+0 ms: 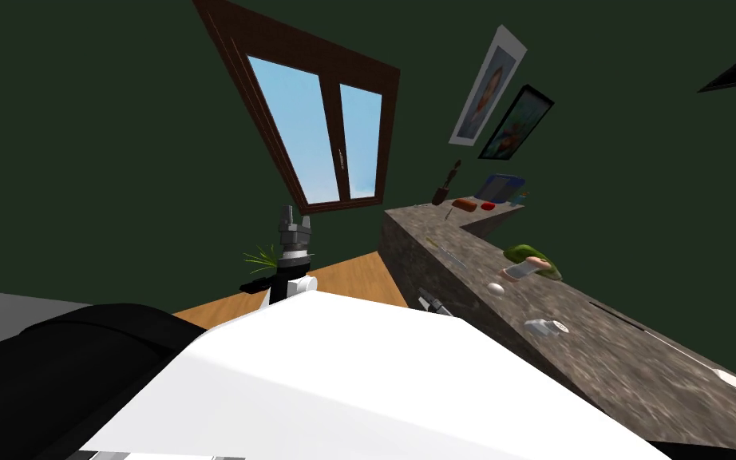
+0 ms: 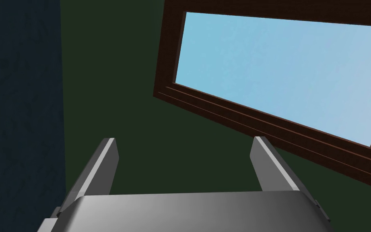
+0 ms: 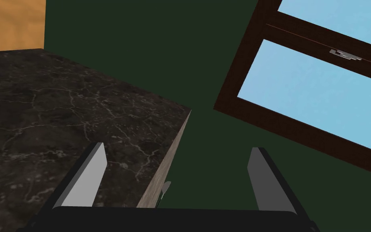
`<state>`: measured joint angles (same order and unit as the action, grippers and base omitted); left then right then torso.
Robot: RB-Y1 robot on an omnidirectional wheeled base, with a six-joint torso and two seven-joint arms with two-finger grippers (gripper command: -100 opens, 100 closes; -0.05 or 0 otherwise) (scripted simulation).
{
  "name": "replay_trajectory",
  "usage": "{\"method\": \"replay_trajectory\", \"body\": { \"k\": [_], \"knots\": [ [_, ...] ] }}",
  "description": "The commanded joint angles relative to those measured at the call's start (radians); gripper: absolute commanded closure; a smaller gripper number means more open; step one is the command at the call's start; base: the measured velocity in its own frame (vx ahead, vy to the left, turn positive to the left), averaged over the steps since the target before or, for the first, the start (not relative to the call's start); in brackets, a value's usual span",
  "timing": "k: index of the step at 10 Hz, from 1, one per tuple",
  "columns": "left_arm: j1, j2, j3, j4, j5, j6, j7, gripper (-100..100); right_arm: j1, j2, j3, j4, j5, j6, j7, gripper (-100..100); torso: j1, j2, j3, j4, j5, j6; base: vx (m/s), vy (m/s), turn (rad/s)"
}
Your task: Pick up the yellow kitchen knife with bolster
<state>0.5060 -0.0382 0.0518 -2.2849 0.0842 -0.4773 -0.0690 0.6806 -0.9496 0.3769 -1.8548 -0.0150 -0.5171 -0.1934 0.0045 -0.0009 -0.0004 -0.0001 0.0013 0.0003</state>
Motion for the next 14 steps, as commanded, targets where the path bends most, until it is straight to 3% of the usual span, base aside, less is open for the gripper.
{"method": "replay_trajectory", "body": {
  "k": [1, 3, 4, 6, 7, 8, 9, 11, 12, 13, 14],
  "knots": [
    [0.000, 0.000, 0.000, 0.000, 0.000, 0.000, 0.000, 0, 0.010, -0.050, 0.040, 0.041, 0.004, -0.009, 0.000, -100, 0.000, 0.000, 0.000, 0.000, 0.000, 0.000, 0.037, 0.100, 0.166],
    [0.000, 0.000, 0.000, 0.000, 0.000, 0.000, 0.000, 0, 0.010, -0.097, 0.040, 0.041, 0.004, -0.009, 0.000, -100, 0.001, -0.001, 0.000, 0.000, 0.000, 0.000, 0.032, 0.065, 0.023],
    [0.000, 0.000, 0.000, 0.000, 0.000, 0.000, 0.000, 0, 0.018, -0.130, 0.075, 0.077, 0.009, -0.016, 0.000, -100, -0.002, 0.000, 0.000, 0.000, 0.000, 0.000, 0.017, 0.069, 0.154],
    [0.000, 0.000, 0.000, 0.000, 0.000, 0.000, 0.000, 0, 0.018, -0.169, 0.075, 0.077, 0.009, -0.016, 0.000, -100, -0.001, 0.000, 0.000, 0.000, 0.000, 0.000, 0.030, 0.049, 0.032],
    [0.000, 0.000, 0.000, 0.000, 0.000, 0.000, 0.000, 0, 0.025, -0.204, 0.110, 0.114, 0.015, -0.023, 0.002, -100, -0.003, 0.000, 0.000, 0.000, 0.000, 0.000, 0.043, 0.064, 0.156],
    [0.000, 0.000, 0.000, 0.000, 0.000, 0.000, 0.000, 0, 0.025, -0.234, 0.110, 0.114, 0.015, -0.023, 0.002, -100, -0.001, -0.001, 0.000, 0.000, 0.000, 0.000, 0.042, 0.064, 0.092],
    [0.000, 0.000, 0.000, 0.000, 0.000, 0.000, 0.000, 0, 0.032, -0.268, 0.146, 0.153, 0.021, -0.028, 0.005, -100, -0.001, -0.001, 0.000, 0.000, 0.000, 0.000, 0.072, 0.081, 0.152],
    [0.000, 0.000, 0.000, 0.000, 0.000, 0.000, 0.000, 0, 0.032, -0.308, 0.146, 0.153, 0.021, -0.028, 0.005, -100, -0.001, -0.002, -0.001, 0.000, 0.000, 0.000, 0.037, 0.046, 0.029],
    [0.000, 0.000, 0.000, 0.000, 0.000, 0.000, 0.000, 0, 0.037, -0.349, 0.181, 0.192, 0.028, -0.032, 0.009, -100, -0.003, 0.000, 0.000, 0.000, 0.000, 0.000, 0.042, 0.050, 0.178],
    [0.000, 0.000, 0.000, 0.000, 0.000, 0.000, 0.000, 0, 0.037, -0.375, 0.181, 0.192, 0.028, -0.032, 0.009, -100, -0.002, -0.001, 0.000, 0.000, 0.000, 0.000, 0.050, 0.041, 0.073],
    [0.000, 0.000, 0.000, 0.000, 0.000, 0.000, 0.000, 0, 0.041, -0.410, 0.217, 0.231, 0.037, -0.035, 0.015, -100, -0.002, -0.001, -0.001, 0.000, -0.001, 0.000, 0.075, 0.057, 0.141]
  ]
}}
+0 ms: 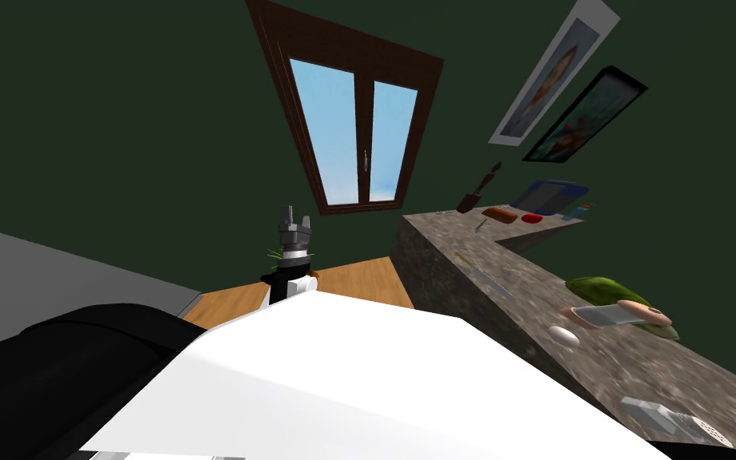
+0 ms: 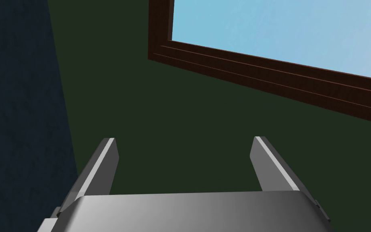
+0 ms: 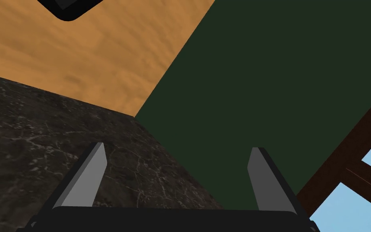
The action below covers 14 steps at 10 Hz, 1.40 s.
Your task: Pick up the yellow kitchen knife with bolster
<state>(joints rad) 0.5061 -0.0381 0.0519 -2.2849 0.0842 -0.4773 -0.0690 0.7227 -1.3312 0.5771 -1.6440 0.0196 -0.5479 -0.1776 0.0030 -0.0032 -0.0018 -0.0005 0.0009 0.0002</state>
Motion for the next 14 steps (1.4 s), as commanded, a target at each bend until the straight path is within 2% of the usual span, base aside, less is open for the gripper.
{"method": "replay_trajectory", "body": {
  "k": [1, 2, 3, 4, 5, 7, 8, 9, 10, 11, 12, 13, 14],
  "knots": [
    [0.000, 0.000, 0.000, 0.000, 0.000, 0.000, 0.000, 0, -0.001, -0.050, 0.016, 0.020, 0.002, -0.004, -0.001, -100, 0.000, 0.000, 0.000, 0.000, 0.000, 0.000, 0.070, 0.049, 0.072],
    [0.000, 0.000, 0.000, 0.000, 0.000, 0.000, 0.000, 0, -0.001, -0.058, 0.016, 0.020, 0.002, -0.004, -0.001, -100, 0.000, 0.000, 0.000, 0.000, 0.000, 0.000, 0.029, 0.024, -0.013],
    [0.000, 0.000, 0.000, 0.000, 0.000, 0.000, 0.000, 0, 0.002, -0.096, 0.051, 0.060, 0.011, -0.007, 0.005, -100, -0.001, 0.002, 0.001, 0.000, 0.000, 0.001, 0.043, 0.045, 0.148],
    [0.000, 0.000, 0.000, 0.000, 0.000, 0.000, 0.000, 0, 0.002, -0.120, 0.051, 0.060, 0.011, -0.007, 0.005, -100, -0.001, 0.002, 0.001, 0.000, 0.000, 0.000, 0.057, 0.035, 0.082],
    [0.000, 0.000, 0.000, 0.000, 0.000, 0.000, 0.000, 0, 0.004, -0.147, 0.085, 0.100, 0.020, -0.008, 0.013, -100, -0.001, 0.001, 0.000, 0.000, 0.000, 0.000, 0.077, 0.048, 0.176],
    [0.000, 0.000, 0.000, 0.000, 0.000, 0.000, 0.000, 0, 0.004, -0.180, 0.085, 0.100, 0.020, -0.008, 0.013, -100, -0.001, 0.000, 0.000, 0.000, 0.000, 0.000, 0.057, 0.022, 0.020],
    [0.000, 0.000, 0.000, 0.000, 0.000, 0.000, 0.000, 0, 0.005, -0.224, 0.119, 0.138, 0.030, -0.008, 0.021, -100, -0.002, 0.002, 0.001, 0.000, 0.000, 0.001, 0.058, 0.043, 0.150],
    [0.000, 0.000, 0.000, 0.000, 0.000, 0.000, 0.000, 0, 0.005, -0.237, 0.119, 0.138, 0.030, -0.008, 0.021, -100, -0.001, 0.001, 0.000, 0.000, 0.000, 0.000, 0.058, 0.031, 0.090],
    [0.000, 0.000, 0.000, 0.000, 0.000, 0.000, 0.000, 0, 0.004, -0.271, 0.151, 0.176, 0.041, -0.008, 0.031, -100, -0.001, 0.001, 0.000, 0.000, 0.000, 0.001, 0.078, 0.024, 0.121],
    [0.000, 0.000, 0.000, 0.000, 0.000, 0.000, 0.000, 0, 0.004, -0.291, 0.151, 0.176, 0.041, -0.008, 0.031, -100, -0.002, 0.000, 0.000, 0.000, 0.000, 0.000, 0.078, 0.019, 0.078],
    [0.000, 0.000, 0.000, 0.000, 0.000, 0.000, 0.000, 0, 0.003, -0.319, 0.182, 0.212, 0.051, -0.008, 0.040, -100, -0.002, 0.000, 0.000, 0.000, 0.000, 0.001, 0.090, 0.018, 0.141],
    [0.000, 0.000, 0.000, 0.000, 0.000, 0.000, 0.000, 0, 0.003, -0.335, 0.182, 0.212, 0.051, -0.008, 0.040, -100, -0.002, -0.001, -0.001, 0.000, 0.000, 0.000, 0.078, 0.010, 0.076],
    [0.000, 0.000, 0.000, 0.000, 0.000, 0.000, 0.000, 0, 0.001, -0.370, 0.211, 0.246, 0.061, -0.007, 0.050, -100, -0.002, -0.001, -0.001, 0.000, 0.000, 0.000, 0.082, 0.024, 0.120]
  ]
}}
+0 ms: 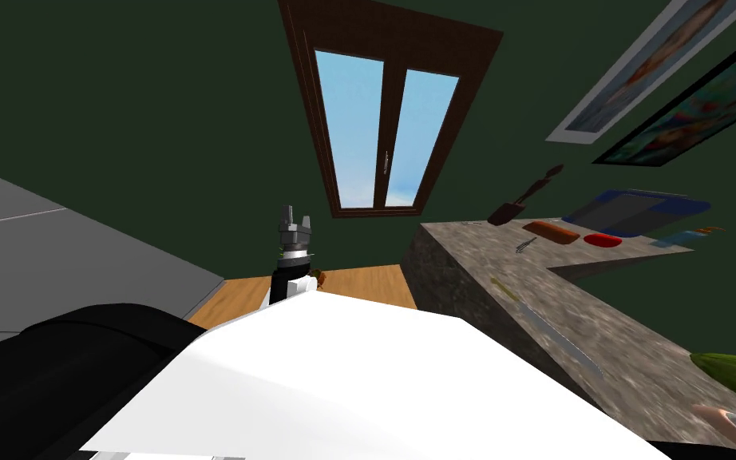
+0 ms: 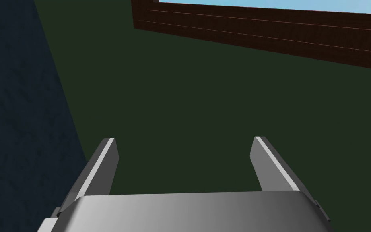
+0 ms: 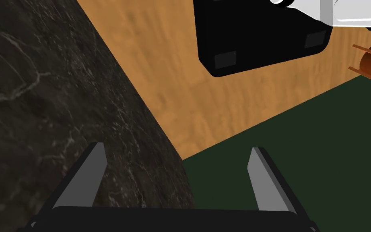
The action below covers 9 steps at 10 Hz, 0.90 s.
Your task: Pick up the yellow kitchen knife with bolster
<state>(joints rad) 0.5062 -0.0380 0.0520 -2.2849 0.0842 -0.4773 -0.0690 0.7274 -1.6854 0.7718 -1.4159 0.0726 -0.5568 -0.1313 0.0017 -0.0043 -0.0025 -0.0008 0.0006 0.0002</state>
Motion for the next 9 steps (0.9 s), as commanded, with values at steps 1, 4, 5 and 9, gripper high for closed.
{"method": "replay_trajectory", "body": {
  "k": [1, 4, 5, 9],
  "knots": [
    [0.000, 0.000, 0.000, 0.000, 0.000, 0.000, 0.000, 0, -0.004, -0.034, 0.016, 0.017, 0.008, 0.002, 0.004, -100, 0.000, 0.000, 0.000, 0.000, 0.000, 0.000, 0.070, 0.009, 0.079],
    [0.000, 0.000, 0.000, 0.000, 0.000, 0.000, 0.000, 0, -0.010, -0.115, 0.070, 0.076, 0.028, 0.004, 0.025, -100, -0.002, -0.002, -0.001, 0.000, 0.000, 0.000, 0.104, -0.011, 0.143],
    [0.000, 0.000, 0.000, 0.000, 0.000, 0.000, 0.000, 0, -0.014, -0.149, 0.094, 0.100, 0.037, 0.004, 0.035, -100, -0.002, -0.002, -0.001, 0.000, -0.001, 0.001, 0.111, -0.022, 0.112],
    [0.000, 0.000, 0.000, 0.000, 0.000, 0.000, 0.000, 0, -0.031, -0.216, 0.150, 0.145, 0.060, 0.002, 0.062, -100, -0.005, -0.001, -0.001, 0.000, -0.001, 0.000, 0.100, -0.054, 0.142]
  ]
}}
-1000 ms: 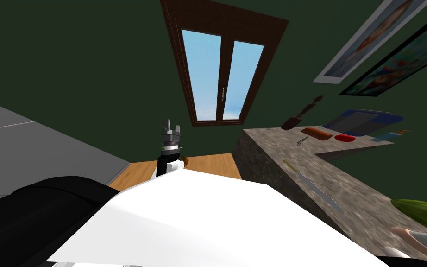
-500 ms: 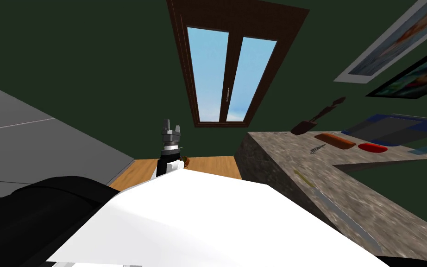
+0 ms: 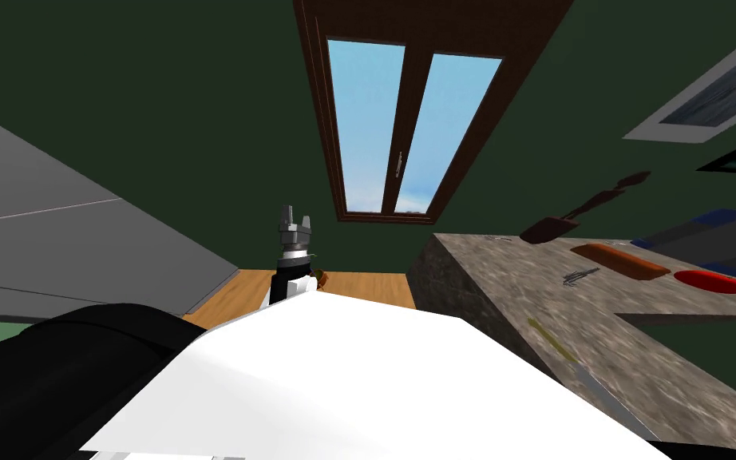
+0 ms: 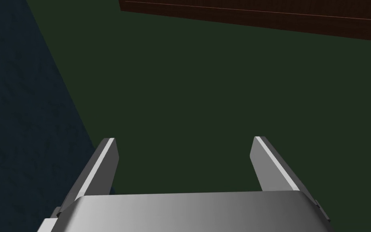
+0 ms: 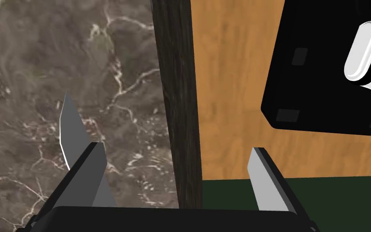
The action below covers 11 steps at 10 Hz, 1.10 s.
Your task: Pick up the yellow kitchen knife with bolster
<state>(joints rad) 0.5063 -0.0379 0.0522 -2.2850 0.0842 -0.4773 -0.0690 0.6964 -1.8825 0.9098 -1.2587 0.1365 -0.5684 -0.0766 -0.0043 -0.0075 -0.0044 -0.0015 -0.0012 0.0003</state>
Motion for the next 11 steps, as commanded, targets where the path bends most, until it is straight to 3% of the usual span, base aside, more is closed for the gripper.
{"method": "replay_trajectory", "body": {
  "k": [1, 5, 6, 7, 8, 10, 11],
  "knots": [
    [0.000, 0.000, 0.000, 0.000, 0.000, 0.000, 0.000, 0, -0.007, -0.028, 0.025, -0.008, 0.002, 0.012, 0.015, -100, 0.000, 0.000, 0.000, 0.000, 0.000, 0.000, 0.152, -0.091, 0.158],
    [0.000, 0.000, 0.000, 0.000, 0.000, 0.000, 0.000, 0, -0.040, 0.004, 0.056, -0.039, 0.017, -0.005, 0.040, -100, -0.007, 0.001, 0.000, 0.000, -0.002, 0.000, 0.118, -0.174, 0.154],
    [0.000, 0.000, 0.000, 0.000, 0.000, 0.000, 0.000, 0, -0.031, -0.005, 0.057, -0.037, 0.001, 0.004, 0.052, -100, -0.008, 0.002, 0.001, 0.000, -0.003, 0.001, 0.041, -0.088, 0.035],
    [0.000, 0.000, 0.000, 0.000, 0.000, 0.000, 0.000, 0, -0.032, -0.003, 0.057, -0.037, 0.003, 0.002, 0.051, 0, -0.002, 0.005, 0.003, 0.001, -0.001, 0.001, 0.008, -0.018, 0.001],
    [0.000, 0.000, 0.000, 0.000, 0.000, 0.000, 0.000, 0, -0.030, 0.031, 0.056, -0.022, 0.013, 0.016, 0.055, -100, 0.003, 0.007, 0.004, 0.002, 0.000, 0.001, 0.013, -0.011, 0.037],
    [0.000, 0.000, 0.000, 0.000, 0.000, 0.000, 0.000, 0, -0.027, 0.073, 0.054, -0.003, 0.025, 0.033, 0.061, -100, 0.005, 0.008, 0.005, 0.002, 0.001, 0.001, 0.018, -0.009, 0.048],
    [0.000, 0.000, 0.000, 0.000, 0.000, 0.000, 0.000, 0, -0.029, 0.061, 0.054, 0.002, 0.022, 0.017, 0.058, -100, 0.005, 0.008, 0.005, 0.002, 0.001, 0.001, 0.008, -0.005, 0.008]
  ]
}}
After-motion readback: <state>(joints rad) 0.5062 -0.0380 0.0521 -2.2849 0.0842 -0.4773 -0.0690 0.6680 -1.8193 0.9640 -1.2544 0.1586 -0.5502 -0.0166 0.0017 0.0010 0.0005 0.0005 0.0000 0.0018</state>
